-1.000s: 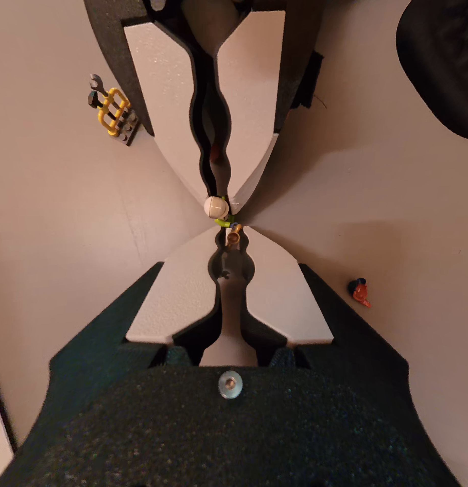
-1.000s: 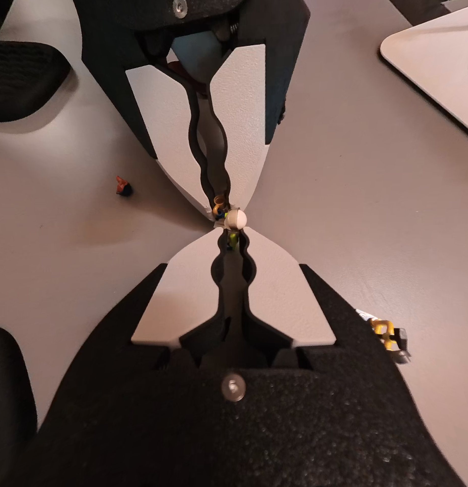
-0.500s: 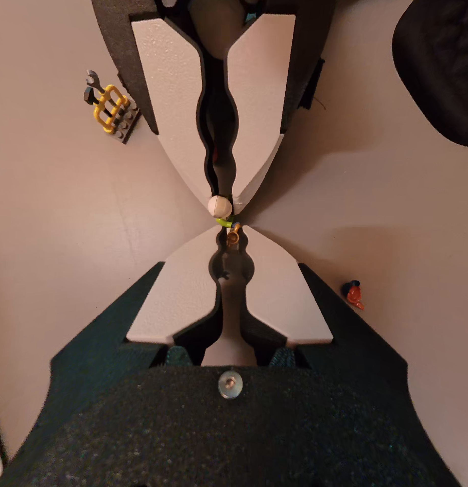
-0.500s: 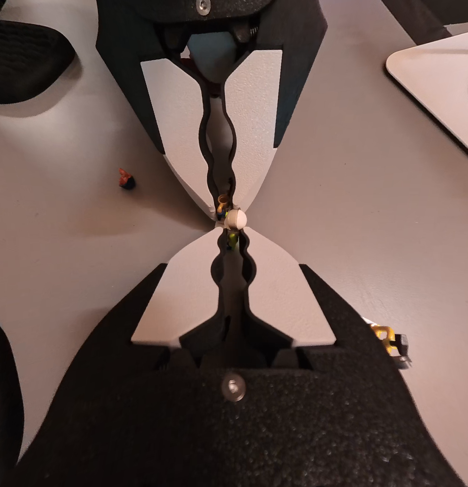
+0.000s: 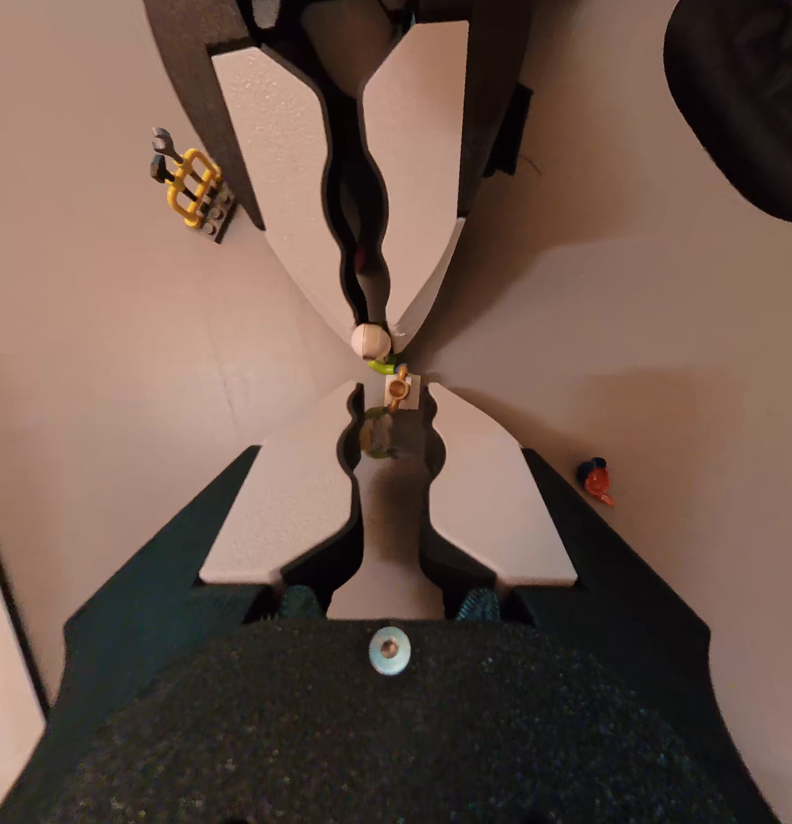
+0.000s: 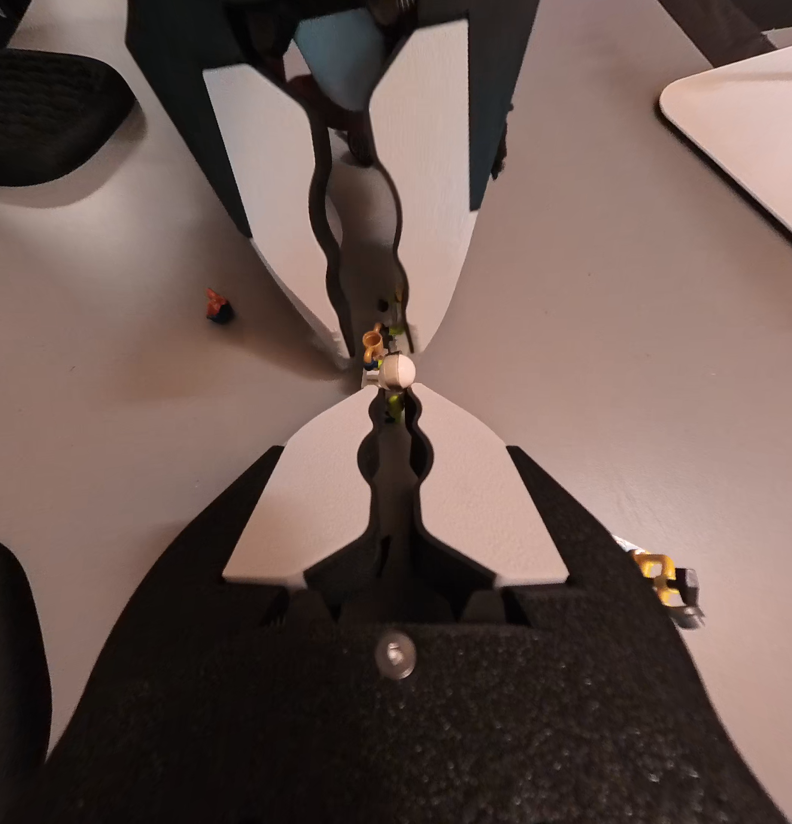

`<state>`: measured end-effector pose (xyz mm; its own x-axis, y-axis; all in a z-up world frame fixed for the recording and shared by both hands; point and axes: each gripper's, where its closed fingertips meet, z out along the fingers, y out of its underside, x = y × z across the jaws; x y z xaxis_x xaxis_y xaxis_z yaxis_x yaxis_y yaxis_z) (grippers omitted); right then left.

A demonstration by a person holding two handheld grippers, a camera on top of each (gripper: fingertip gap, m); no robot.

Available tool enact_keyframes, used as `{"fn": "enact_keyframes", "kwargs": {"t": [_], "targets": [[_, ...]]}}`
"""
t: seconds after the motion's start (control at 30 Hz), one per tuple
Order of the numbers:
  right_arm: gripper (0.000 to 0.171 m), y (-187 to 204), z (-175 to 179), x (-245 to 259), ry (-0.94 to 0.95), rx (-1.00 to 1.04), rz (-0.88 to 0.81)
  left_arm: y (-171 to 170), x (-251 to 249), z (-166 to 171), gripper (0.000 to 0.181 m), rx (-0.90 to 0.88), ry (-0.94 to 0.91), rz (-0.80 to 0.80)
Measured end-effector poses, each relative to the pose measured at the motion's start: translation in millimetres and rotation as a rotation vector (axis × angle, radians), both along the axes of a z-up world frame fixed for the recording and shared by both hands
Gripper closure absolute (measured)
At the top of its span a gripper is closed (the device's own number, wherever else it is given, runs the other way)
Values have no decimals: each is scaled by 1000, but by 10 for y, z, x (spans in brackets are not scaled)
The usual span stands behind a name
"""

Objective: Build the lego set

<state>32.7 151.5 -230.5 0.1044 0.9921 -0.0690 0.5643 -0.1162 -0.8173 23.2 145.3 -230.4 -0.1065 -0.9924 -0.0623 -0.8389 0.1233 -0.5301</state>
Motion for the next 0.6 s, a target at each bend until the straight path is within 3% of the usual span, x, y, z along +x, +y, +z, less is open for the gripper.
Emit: {"fn": "enact_keyframes", "kwargs": {"t": [0.17,0.33,0.43,0.6], "targets": [[163,-8,0,2,0,1,7,59,-94,137,156,-30,-56,63],[163,-37,1,-2,-1,16,31,71,-210,25,157,-93,-47,92],[163,-61,1,-4,-1,25,50,32,-171,-7,169,-84,-61,44],[163,-92,2,-5,-2,33,77,13,-146,-3,171,-19,-40,-66]]}}
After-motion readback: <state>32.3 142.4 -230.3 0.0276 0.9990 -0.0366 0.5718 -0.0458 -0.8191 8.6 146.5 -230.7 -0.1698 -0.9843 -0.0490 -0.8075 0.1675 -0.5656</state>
